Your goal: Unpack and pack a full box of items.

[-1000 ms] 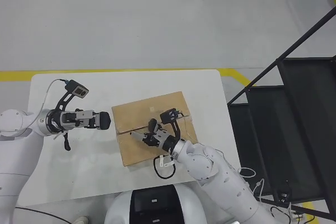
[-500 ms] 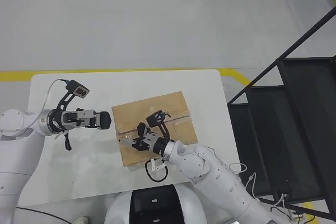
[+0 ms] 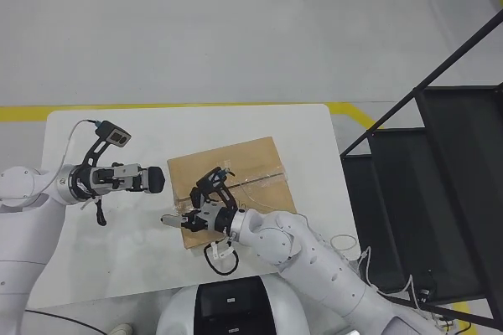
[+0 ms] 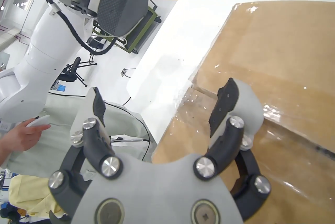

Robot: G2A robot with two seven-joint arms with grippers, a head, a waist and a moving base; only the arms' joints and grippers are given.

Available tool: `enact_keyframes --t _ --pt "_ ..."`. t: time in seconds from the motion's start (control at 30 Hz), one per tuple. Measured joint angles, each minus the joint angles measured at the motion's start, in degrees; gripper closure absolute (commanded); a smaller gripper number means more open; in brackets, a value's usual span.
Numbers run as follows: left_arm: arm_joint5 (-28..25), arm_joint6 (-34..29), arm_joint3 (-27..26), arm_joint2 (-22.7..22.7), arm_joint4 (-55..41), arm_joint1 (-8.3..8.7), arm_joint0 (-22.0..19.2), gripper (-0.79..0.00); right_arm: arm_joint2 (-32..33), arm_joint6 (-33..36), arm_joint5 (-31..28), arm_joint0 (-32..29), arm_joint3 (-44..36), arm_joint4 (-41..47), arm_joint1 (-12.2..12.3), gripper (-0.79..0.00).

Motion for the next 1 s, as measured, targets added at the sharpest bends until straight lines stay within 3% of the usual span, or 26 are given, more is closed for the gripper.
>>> enact_keyframes --t 0.2,0.5,0.7,0.8,1.0 --pt "0.16 -0.17 0.18 -0.87 -0.66 0.02 0.26 -0.785 1.04 0.00 -1.81 -0.57 -1.25 2.26 0.10 -0.785" --pt "-0.01 -0.02 0.06 -0.70 -1.03 -0.30 0.79 -0.785 11.27 -1.16 -5.59 -7.83 -10.77 13.23 2.11 -0.785" --pt "-4.60 4.58 2.25 -1.76 -1.97 -0.70 1.97 -0.785 20.55 -9.38 -7.44 -13.79 -13.72 17.29 3.18 -0.785" --pt "-7.14 9.06 4.49 -3.07 -7.09 -1.20 3.18 -0.785 25.62 -13.08 -7.77 -16.75 -13.66 19.08 3.65 -0.785" --pt "-8.25 16.29 6.54 -5.46 -13.04 -1.71 5.73 -0.785 34.42 -17.63 -7.94 -20.86 -13.74 25.63 4.25 -0.785"
